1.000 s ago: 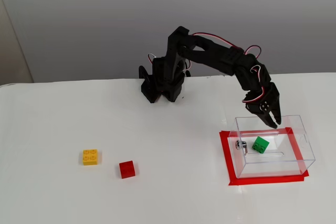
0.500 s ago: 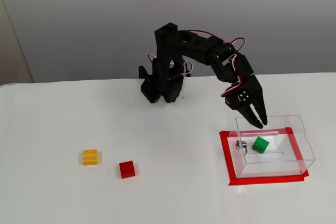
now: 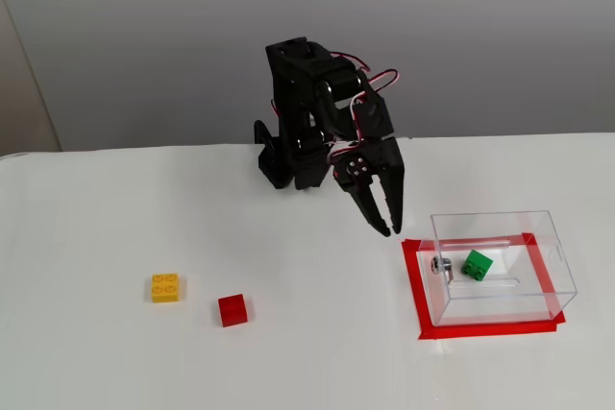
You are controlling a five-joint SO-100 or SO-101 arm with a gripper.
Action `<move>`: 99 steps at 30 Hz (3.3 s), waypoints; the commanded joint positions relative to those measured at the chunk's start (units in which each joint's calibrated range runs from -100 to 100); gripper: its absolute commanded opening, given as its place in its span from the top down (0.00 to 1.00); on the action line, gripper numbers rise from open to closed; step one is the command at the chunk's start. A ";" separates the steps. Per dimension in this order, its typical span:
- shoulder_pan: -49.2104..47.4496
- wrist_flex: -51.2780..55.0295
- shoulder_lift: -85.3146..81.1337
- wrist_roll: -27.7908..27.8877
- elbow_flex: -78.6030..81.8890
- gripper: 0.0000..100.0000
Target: Pick the green lego brick and place it into the transparent box
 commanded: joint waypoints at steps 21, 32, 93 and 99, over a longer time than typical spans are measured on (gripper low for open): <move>21.57 -0.77 -35.10 -0.23 35.24 0.96; 24.08 -0.77 -55.80 -0.23 50.97 0.96; 24.23 12.29 -58.43 -0.13 72.22 0.96; 24.23 12.29 -58.43 -0.13 72.22 0.96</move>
